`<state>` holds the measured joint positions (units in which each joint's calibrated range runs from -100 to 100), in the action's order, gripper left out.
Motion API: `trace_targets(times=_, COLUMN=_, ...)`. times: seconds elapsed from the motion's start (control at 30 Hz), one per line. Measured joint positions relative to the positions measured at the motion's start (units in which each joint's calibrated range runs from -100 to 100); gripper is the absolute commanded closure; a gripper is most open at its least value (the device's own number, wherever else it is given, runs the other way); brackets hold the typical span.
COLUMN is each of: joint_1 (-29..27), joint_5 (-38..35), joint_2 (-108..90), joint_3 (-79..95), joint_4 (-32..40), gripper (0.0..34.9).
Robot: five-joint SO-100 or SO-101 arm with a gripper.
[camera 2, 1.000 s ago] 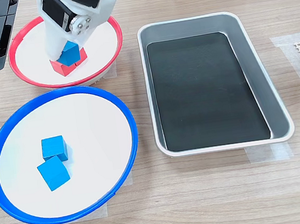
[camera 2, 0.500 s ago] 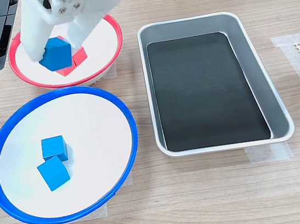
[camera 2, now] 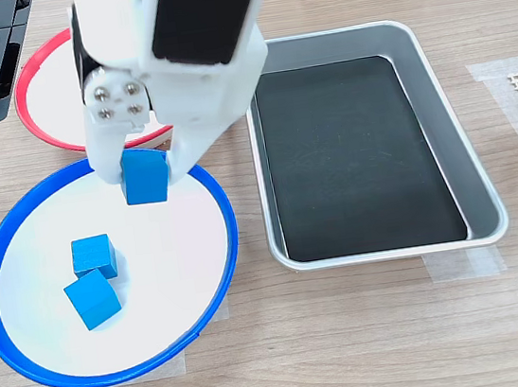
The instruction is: Relocate any blue block in the red dish to the blue dish, correcting any misplacements.
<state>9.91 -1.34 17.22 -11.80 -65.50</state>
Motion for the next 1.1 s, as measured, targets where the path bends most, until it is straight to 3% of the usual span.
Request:
trace_targets(times=0.4, joint_1=3.54, joint_5=5.71, joint_2=8.01, joint_3=-3.9, joint_4=-2.12, gripper=34.6)
trace_targets(times=1.1, joint_1=2.3, joint_5=8.74, joint_2=18.16, joint_3=-14.25, joint_4=-0.41, gripper=34.6)
